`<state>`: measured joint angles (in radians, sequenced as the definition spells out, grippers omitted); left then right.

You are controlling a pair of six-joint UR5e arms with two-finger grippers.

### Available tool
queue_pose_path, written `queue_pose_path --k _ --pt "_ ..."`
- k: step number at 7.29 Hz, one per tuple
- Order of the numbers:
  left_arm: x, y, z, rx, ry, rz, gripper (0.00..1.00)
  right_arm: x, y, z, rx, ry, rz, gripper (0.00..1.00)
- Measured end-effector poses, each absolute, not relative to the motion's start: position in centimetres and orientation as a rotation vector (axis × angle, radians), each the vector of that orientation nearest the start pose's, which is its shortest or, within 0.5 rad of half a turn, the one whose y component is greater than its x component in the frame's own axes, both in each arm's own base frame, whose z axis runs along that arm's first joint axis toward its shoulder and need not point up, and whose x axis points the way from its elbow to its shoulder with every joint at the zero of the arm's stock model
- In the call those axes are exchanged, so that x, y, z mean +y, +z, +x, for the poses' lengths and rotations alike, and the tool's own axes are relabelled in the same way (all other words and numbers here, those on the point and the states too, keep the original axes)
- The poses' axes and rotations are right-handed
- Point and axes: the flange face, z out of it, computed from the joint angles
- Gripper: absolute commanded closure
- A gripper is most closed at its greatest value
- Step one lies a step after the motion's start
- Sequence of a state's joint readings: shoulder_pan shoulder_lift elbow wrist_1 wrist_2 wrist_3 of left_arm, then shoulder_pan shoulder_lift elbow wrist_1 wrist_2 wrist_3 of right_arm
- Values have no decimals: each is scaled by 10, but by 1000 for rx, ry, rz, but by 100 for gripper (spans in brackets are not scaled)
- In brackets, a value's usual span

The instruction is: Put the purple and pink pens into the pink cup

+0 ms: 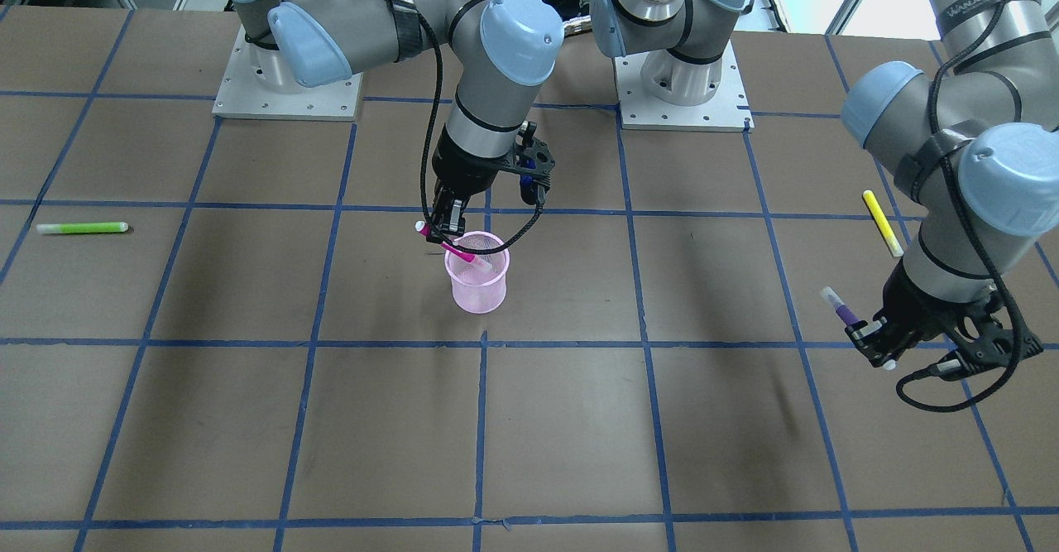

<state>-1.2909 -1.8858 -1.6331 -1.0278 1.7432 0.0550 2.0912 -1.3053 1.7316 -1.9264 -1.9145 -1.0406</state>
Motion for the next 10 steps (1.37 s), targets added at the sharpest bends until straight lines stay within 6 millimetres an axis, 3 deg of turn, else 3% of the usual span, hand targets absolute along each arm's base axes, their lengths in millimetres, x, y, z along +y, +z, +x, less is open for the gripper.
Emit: queue_pose_path --k 2,4,5,7,9,10 --pt "-619 344 56 2920 -208 -351 100 -447 316 361 2436 256 -2437 0" --pt "-621 357 34 2953 -276 -336 100 -480 359 341 2502 154 -2388 0" --pt "-622 366 1 2967 -328 -343 100 -497 388 320 2548 98 -2330 0" --pt "-613 381 -91 2989 -447 -354 100 -518 443 253 2638 -12 -2183 0" --pt "-591 381 -194 3022 -562 -390 100 -514 480 193 2726 -96 -1941 0" --pt "-575 372 -241 3024 -587 -455 100 -510 489 180 2798 -138 -1764 0"
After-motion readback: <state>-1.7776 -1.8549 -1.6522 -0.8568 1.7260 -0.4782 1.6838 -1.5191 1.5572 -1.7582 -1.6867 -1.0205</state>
